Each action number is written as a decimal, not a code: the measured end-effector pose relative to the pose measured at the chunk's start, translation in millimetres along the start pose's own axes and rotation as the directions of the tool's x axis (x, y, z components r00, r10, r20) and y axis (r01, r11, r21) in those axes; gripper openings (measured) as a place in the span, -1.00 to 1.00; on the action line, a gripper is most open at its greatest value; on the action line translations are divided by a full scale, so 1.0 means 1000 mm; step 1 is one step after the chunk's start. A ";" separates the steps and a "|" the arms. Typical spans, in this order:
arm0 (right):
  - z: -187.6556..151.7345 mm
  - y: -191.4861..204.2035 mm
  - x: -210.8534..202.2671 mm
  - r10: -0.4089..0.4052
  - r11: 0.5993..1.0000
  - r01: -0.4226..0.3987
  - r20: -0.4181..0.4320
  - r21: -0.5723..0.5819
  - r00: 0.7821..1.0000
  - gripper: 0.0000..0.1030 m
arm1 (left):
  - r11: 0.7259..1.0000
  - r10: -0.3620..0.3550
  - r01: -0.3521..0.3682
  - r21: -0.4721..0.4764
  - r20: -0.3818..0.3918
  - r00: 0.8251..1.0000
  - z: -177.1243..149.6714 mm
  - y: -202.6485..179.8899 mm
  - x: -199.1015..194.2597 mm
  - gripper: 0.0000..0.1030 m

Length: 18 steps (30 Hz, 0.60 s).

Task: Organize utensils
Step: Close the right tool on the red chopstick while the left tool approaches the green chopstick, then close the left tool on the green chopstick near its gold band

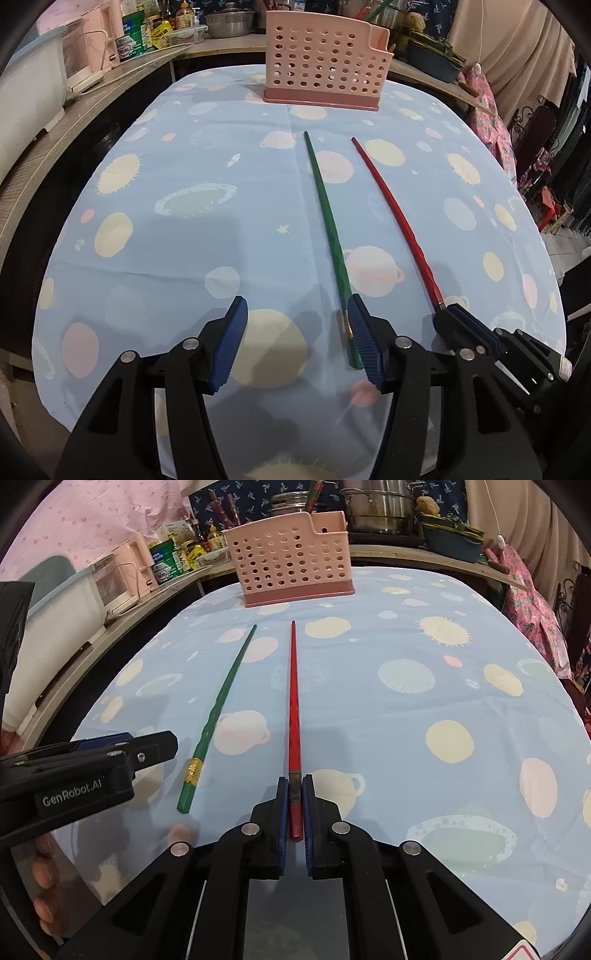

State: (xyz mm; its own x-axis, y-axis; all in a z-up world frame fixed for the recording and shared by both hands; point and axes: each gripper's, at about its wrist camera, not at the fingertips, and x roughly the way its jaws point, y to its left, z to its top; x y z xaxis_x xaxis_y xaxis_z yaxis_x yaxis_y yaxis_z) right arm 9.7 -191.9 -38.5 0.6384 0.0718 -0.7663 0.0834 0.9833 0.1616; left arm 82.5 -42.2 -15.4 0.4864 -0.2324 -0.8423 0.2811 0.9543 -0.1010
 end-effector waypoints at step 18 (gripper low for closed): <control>-0.001 -0.010 -0.003 -0.003 1.000 0.003 0.004 0.029 1.000 -0.87 | 0.999 -0.021 0.022 0.031 -0.030 0.999 -0.007 -0.013 0.012 -0.41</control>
State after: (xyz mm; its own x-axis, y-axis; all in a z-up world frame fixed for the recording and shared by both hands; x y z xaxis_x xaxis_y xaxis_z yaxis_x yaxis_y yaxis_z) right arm 6.1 -201.4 -38.4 0.6409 0.0677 -0.7646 0.1076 0.9783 0.1769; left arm 78.3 -56.2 -28.0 0.4554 -0.2470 -0.8553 0.3170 0.9428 -0.1035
